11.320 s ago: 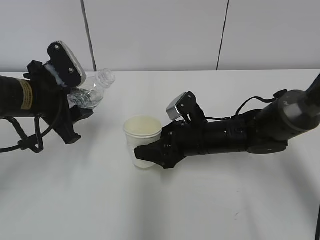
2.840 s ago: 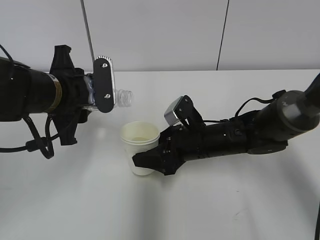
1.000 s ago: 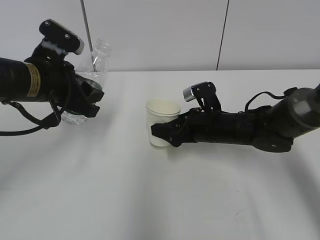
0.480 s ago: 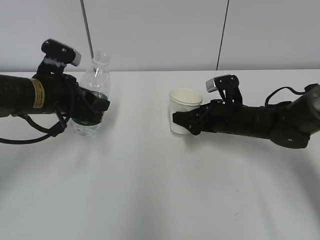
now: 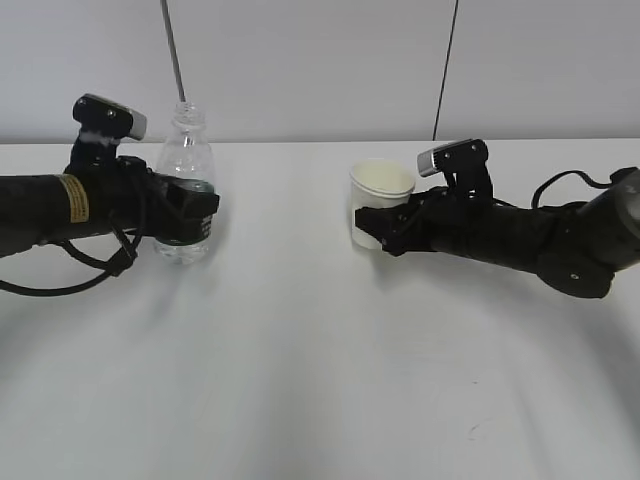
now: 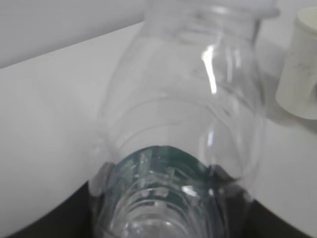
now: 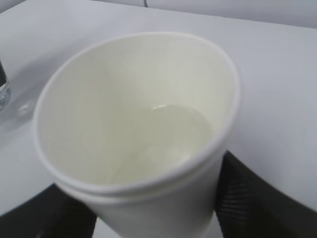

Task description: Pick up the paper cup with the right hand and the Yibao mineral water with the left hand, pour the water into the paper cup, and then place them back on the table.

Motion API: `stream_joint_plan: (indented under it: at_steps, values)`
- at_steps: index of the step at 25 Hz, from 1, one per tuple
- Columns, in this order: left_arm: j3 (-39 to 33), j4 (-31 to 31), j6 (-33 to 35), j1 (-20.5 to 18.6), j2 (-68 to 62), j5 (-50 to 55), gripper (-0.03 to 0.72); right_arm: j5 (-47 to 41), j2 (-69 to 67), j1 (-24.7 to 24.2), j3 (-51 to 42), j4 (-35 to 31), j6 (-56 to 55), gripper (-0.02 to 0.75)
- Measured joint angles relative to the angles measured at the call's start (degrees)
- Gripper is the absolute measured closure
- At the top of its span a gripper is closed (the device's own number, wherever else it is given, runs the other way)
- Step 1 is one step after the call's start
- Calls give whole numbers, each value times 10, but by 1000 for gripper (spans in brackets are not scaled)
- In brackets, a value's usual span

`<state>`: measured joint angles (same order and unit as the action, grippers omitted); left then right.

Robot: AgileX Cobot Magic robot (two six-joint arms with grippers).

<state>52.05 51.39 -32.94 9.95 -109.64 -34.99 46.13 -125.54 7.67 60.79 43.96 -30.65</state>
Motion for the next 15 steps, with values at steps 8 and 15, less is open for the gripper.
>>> stream_joint_plan:
  at_steps: [8, 15]
  values:
    - [2, -157, 113, 0, -57, -95, 335, -2, 0, 0, 0, -76, 54, 232]
    - [3, -210, 153, 0, -111, -177, 335, -13, 0, 0, 0, -158, 99, 232]
